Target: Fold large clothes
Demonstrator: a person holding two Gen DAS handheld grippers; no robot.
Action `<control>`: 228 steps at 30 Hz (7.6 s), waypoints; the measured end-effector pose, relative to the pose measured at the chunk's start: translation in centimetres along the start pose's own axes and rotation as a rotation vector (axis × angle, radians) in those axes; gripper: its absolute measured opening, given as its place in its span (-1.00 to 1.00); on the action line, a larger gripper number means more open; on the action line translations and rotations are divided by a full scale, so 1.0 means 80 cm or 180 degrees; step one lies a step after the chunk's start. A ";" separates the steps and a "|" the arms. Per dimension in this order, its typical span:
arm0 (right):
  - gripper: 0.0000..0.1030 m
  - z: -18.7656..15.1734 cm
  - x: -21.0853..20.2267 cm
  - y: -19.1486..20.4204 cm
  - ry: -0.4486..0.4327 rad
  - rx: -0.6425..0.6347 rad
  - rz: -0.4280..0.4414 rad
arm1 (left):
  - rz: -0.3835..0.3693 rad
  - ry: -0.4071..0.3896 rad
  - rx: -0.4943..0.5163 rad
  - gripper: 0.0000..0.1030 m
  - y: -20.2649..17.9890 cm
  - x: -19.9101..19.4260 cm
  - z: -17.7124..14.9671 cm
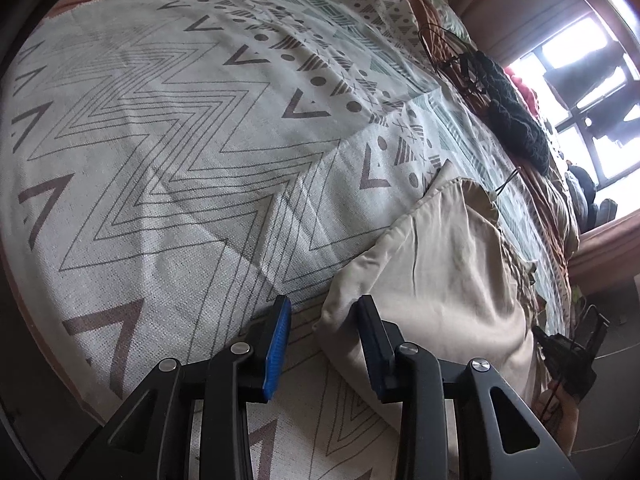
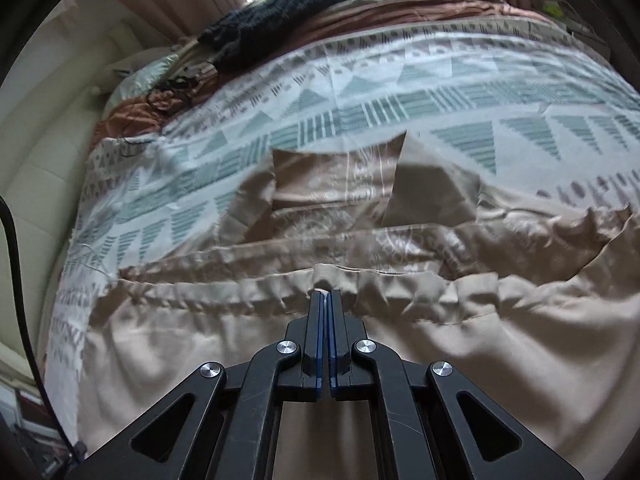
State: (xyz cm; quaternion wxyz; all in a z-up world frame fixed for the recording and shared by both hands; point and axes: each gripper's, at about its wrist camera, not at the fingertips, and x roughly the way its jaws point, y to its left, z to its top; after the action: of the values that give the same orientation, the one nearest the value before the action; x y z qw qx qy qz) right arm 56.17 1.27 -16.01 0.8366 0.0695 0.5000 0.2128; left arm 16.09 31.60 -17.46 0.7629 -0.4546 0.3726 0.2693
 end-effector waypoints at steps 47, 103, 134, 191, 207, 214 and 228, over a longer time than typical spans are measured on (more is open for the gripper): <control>-0.30 -0.041 -0.071 0.003 0.0134 0.0019 0.0239 | -0.0737 0.0506 -0.0495 0.18 -0.018 0.037 -0.010; -0.48 -0.273 -0.186 -0.003 0.0082 -0.0403 0.0101 | -0.0858 0.0245 -0.0416 -0.79 0.008 -0.018 -0.058; -0.67 -0.259 -0.198 -0.062 -0.0148 -0.0004 0.0418 | -0.2190 0.0463 0.0450 -0.86 -0.327 -0.143 -0.056; -0.18 -0.236 -0.298 -0.369 -0.0916 0.1790 0.0673 | -0.1231 0.0979 0.1700 0.27 -0.435 0.013 -0.241; -0.79 -0.223 -0.271 -0.387 -0.0935 0.1886 0.0573 | -0.0778 0.1308 0.1378 0.27 -0.300 0.061 -0.264; -0.81 -0.256 -0.306 -0.368 -0.1024 0.1914 0.0503 | -0.0913 0.1432 0.1332 -0.01 -0.289 0.054 -0.280; -0.82 -0.296 -0.325 -0.380 -0.0939 0.1988 0.0425 | -0.0924 0.1449 0.1487 -0.10 -0.292 0.041 -0.289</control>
State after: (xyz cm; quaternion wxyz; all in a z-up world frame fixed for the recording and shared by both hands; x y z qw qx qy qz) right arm 33.74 -39.41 -16.67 0.8225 0.3845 0.4091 0.0915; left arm 28.01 0.85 -15.73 0.7740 -0.3644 0.5160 -0.0425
